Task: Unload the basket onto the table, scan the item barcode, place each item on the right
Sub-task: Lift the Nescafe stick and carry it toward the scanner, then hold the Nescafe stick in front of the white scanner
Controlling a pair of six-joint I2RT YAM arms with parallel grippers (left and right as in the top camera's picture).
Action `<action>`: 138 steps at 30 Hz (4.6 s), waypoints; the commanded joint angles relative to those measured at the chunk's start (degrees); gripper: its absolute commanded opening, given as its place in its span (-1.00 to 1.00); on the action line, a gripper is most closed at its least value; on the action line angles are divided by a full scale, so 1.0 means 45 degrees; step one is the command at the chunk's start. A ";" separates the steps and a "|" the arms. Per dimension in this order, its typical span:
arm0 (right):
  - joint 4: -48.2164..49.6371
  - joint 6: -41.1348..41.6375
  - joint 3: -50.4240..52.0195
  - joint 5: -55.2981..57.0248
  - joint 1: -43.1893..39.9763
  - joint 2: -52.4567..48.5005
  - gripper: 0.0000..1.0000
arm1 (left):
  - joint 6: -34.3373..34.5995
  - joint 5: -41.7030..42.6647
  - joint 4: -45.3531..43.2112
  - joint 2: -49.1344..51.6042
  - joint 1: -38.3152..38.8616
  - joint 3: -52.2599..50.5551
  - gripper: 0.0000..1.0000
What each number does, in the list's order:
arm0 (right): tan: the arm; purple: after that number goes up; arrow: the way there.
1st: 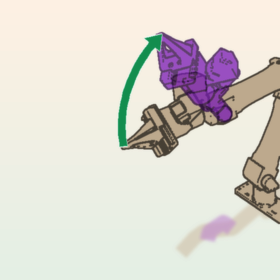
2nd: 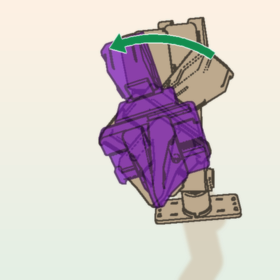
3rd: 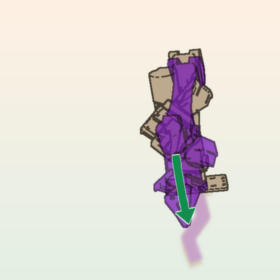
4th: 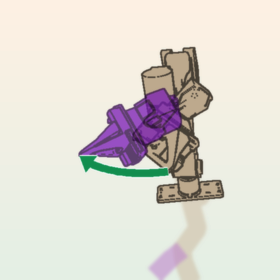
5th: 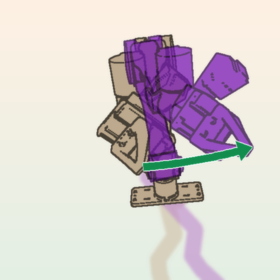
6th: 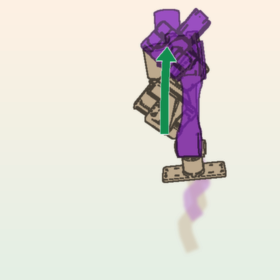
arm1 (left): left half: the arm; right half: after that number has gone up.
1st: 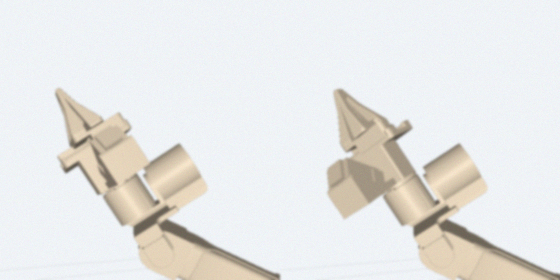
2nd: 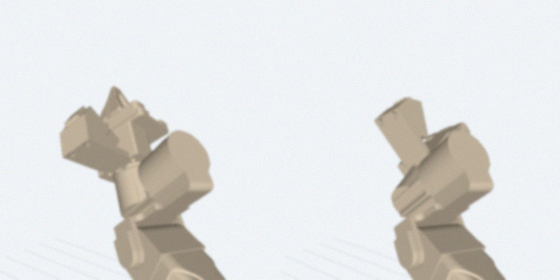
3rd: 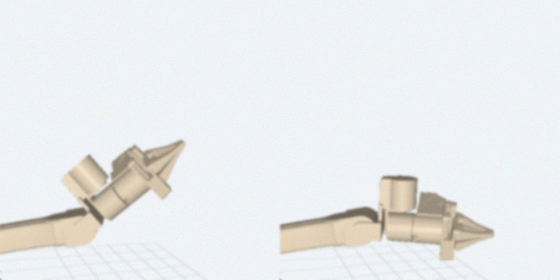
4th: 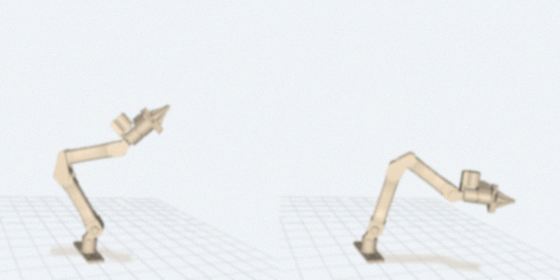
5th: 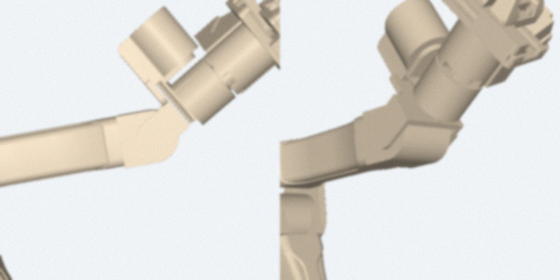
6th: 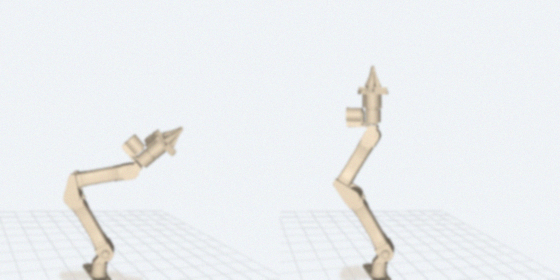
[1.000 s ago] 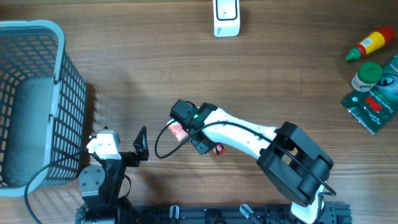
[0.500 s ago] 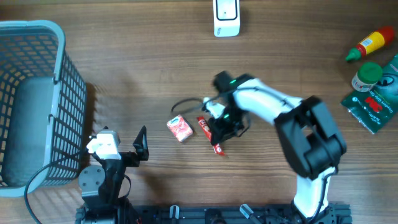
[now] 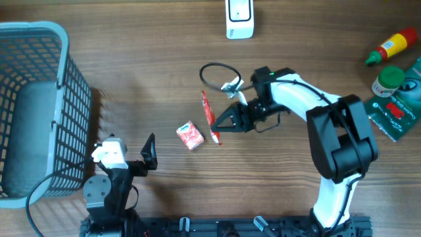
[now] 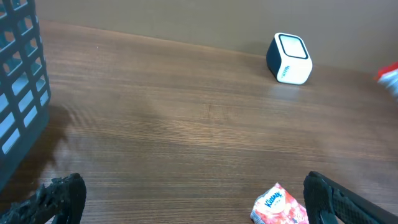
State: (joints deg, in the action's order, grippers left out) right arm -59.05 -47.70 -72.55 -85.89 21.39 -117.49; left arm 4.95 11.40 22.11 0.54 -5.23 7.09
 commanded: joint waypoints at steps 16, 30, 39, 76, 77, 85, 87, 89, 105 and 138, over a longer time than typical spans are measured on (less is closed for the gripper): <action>2.0055 0.9005 -0.1617 -0.1574 0.3050 -0.0053 -0.91 | -0.0248 -0.0083 -0.0044 -0.0034 0.0058 -0.0112 1.00; 3.3023 1.2575 -0.1617 0.0359 0.3245 -0.0053 -0.91 | -0.0248 -0.0083 -0.0044 -0.0034 0.0058 -0.0112 1.00; 3.4194 0.9403 -0.1642 0.0568 0.3235 0.0539 -0.91 | -0.0248 -0.0083 -0.0044 -0.0034 0.0058 -0.0112 1.00; 1.7845 1.8549 -0.1613 -0.1564 0.0631 0.1943 -0.91 | -0.0248 -0.0083 -0.0044 -0.0034 0.0058 -0.0112 1.00; 1.6441 1.8302 -0.1583 -0.1564 0.0544 0.1943 -0.91 | -0.0248 -0.0083 -0.0044 -0.0034 0.0058 -0.0112 1.00; 0.5935 1.2774 -0.0461 0.4663 0.0369 0.1948 -0.91 | -0.0248 -0.0083 -0.0044 -0.0034 0.0058 -0.0112 1.00; 0.4551 1.2488 -0.0461 0.6353 0.0491 0.1996 -0.91 | -0.0248 -0.0083 -0.0044 -0.0034 0.0058 -0.0112 1.00; 0.3371 1.2152 -0.0461 0.7495 0.0568 0.2166 -0.91 | -0.0248 -0.0083 -0.0044 -0.0034 0.0058 -0.0112 1.00; 0.5838 1.5081 -0.0636 1.3969 0.0408 0.3657 -0.91 | -0.0248 -0.0083 -0.0044 -0.0034 0.0058 -0.0112 1.00; 0.4464 1.6101 -1.1113 1.4974 -0.1836 -0.3687 -0.91 | -0.0248 -0.0083 -0.0044 -0.0034 0.0058 -0.0112 1.00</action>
State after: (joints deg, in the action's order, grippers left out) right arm -34.04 25.69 -120.92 -19.27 15.27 -139.59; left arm 4.95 11.40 22.11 0.58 -5.23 6.94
